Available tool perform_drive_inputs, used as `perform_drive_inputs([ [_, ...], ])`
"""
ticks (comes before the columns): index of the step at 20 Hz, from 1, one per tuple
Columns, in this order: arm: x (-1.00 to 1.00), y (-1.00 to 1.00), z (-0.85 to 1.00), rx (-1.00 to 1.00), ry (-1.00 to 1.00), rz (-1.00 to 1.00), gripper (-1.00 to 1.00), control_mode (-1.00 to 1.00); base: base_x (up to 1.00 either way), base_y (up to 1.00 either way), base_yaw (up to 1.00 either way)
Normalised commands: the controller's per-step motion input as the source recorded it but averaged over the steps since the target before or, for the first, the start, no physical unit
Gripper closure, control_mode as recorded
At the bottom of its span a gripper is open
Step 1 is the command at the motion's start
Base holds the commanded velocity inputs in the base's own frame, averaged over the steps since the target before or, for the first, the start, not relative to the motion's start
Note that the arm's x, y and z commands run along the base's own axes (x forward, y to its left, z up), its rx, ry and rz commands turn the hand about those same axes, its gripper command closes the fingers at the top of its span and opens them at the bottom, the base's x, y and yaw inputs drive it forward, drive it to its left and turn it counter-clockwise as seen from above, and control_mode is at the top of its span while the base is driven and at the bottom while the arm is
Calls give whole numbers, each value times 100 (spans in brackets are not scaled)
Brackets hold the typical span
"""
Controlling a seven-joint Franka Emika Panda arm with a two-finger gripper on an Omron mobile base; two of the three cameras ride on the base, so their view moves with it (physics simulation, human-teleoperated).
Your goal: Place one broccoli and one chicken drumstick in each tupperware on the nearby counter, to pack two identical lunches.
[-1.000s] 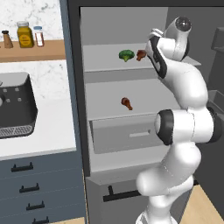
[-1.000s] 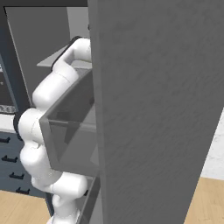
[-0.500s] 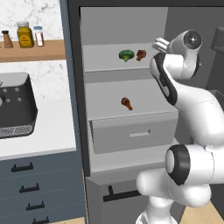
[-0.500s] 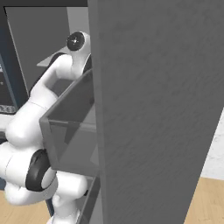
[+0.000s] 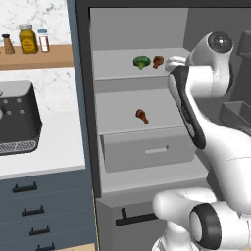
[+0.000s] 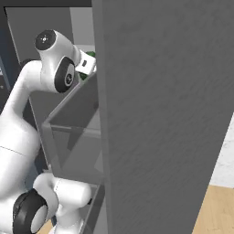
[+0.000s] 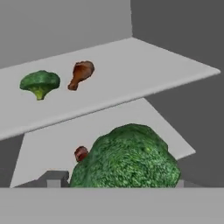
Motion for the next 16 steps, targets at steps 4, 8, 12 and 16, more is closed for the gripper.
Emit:
perform_drive_inputs([
  [4, -100, 27, -66, -6, 0, 35, 100, -100, 0, 0, 0],
  [8, -100, 33, -75, -2, 0, 34, 100, -100, 0, 0, 0],
  [12, -100, 46, -61, -5, 0, 30, 100, -100, 0, 0, 0],
  [16, -50, 31, -30, -5, 0, 14, 100, 100, -50, 38, 13],
])
